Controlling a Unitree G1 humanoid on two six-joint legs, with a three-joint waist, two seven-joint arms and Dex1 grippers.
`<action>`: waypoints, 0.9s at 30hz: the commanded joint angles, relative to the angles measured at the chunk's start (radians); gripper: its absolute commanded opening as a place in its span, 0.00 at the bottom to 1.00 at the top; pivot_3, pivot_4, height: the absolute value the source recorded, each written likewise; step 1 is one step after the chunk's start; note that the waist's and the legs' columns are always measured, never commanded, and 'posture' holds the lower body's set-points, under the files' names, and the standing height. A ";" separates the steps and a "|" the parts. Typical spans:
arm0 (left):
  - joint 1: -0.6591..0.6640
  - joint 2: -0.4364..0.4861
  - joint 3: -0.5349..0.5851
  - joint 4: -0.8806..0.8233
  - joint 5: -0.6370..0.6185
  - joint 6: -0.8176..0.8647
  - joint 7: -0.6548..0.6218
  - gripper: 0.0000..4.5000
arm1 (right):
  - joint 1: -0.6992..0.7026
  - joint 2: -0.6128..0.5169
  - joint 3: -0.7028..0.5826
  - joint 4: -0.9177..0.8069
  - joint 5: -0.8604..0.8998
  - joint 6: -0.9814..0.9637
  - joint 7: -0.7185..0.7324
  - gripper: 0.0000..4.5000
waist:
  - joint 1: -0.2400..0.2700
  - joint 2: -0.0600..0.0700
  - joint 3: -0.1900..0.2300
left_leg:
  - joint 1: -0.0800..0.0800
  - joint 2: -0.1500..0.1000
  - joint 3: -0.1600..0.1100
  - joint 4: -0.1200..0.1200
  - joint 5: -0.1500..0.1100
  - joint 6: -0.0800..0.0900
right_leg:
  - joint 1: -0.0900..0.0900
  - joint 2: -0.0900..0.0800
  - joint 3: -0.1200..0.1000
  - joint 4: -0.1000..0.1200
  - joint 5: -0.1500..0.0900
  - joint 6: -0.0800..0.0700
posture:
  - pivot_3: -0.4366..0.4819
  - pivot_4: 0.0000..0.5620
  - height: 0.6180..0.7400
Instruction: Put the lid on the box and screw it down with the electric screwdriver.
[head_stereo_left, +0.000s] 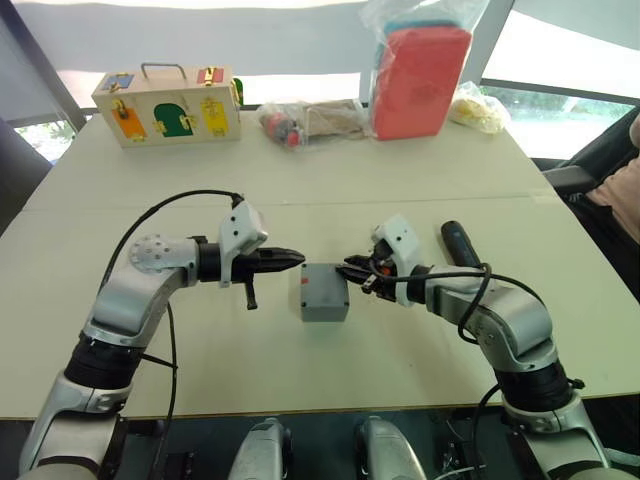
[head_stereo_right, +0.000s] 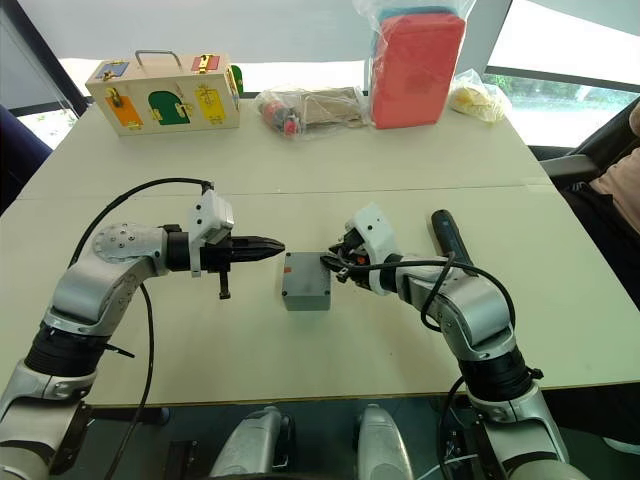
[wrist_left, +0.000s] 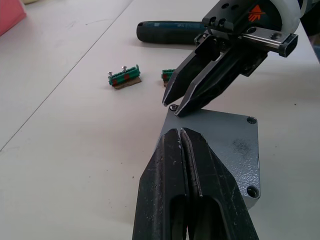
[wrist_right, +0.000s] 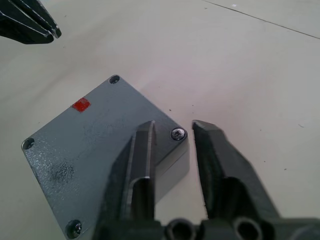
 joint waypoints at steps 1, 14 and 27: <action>-0.005 0.006 0.002 -0.036 -0.002 -0.008 0.000 0.00 | -0.001 -0.037 -0.013 -0.072 0.011 -0.006 0.029 0.60 | 0.000 0.000 0.000 | 0.000 0.000 0.000 0.000 0.000 0.000 | 0.000 0.000 0.000 0.000 0.000 0.000 | 0.48 0.27 0.92; -0.051 -0.050 -0.020 -0.025 -0.019 -0.037 -0.025 0.00 | -0.198 -0.520 -0.182 0.018 0.095 0.396 0.146 0.99 | 0.004 0.000 0.000 | -0.001 0.000 0.000 0.001 0.000 0.001 | 0.001 -0.003 0.000 -0.001 0.000 0.000 | 0.48 0.27 0.92; -0.071 -0.121 -0.027 -0.028 -0.014 -0.076 0.000 0.00 | -0.357 -0.586 0.111 0.454 -0.028 0.434 0.221 0.99 | 0.002 0.001 0.000 | -0.001 0.000 0.002 0.001 -0.002 0.003 | 0.000 -0.001 0.001 -0.002 0.000 0.000 | 0.48 0.27 0.92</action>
